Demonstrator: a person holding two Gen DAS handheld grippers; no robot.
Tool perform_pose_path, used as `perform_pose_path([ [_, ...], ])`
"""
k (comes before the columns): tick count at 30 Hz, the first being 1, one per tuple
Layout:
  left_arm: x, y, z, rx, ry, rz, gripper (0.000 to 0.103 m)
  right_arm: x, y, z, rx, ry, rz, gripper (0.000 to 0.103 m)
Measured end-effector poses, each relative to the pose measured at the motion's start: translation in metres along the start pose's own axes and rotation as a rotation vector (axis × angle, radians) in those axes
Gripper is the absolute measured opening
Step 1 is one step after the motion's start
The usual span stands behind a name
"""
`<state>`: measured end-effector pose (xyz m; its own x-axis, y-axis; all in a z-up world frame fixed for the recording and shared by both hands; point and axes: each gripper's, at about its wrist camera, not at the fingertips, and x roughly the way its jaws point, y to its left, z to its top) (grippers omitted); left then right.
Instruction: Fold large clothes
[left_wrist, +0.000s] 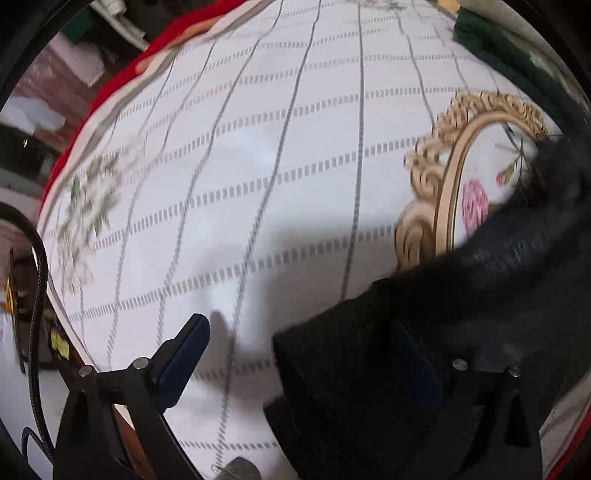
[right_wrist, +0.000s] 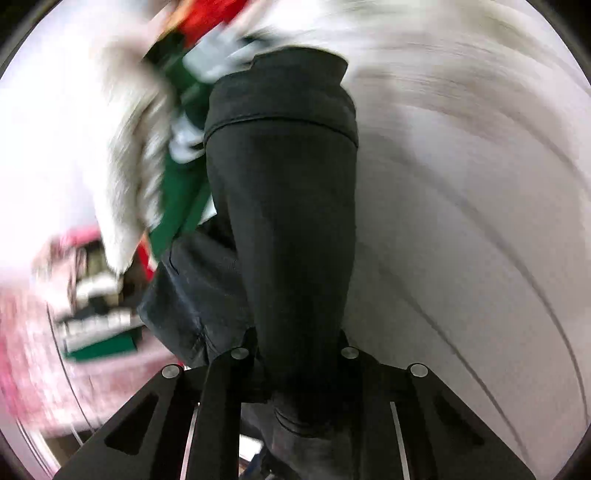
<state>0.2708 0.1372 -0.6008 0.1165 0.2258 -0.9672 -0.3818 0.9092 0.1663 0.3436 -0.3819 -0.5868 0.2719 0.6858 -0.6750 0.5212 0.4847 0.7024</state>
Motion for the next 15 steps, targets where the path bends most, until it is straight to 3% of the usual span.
perform_pose_path([
  [3, -0.010, -0.004, 0.021, 0.041, -0.027, 0.005, 0.101, -0.051, -0.056, -0.042, 0.078, -0.004, -0.108, 0.022],
  [5, -0.020, -0.009, 0.032, 0.060, -0.034, -0.003, 0.101, -0.072, -0.082, -0.062, 0.078, 0.035, -0.211, 0.032],
  [7, -0.033, -0.016, 0.037, 0.076, -0.038, -0.004, 0.101, -0.092, -0.099, -0.075, 0.044, 0.037, -0.289, 0.034],
  [10, -0.056, -0.027, 0.026, 0.099, -0.058, -0.035, 0.101, -0.126, -0.102, -0.091, -0.065, -0.027, -0.373, 0.037],
  [15, -0.095, -0.064, 0.010, 0.117, -0.143, -0.098, 0.101, -0.162, -0.062, -0.104, -0.291, -0.108, -0.481, 0.037],
])
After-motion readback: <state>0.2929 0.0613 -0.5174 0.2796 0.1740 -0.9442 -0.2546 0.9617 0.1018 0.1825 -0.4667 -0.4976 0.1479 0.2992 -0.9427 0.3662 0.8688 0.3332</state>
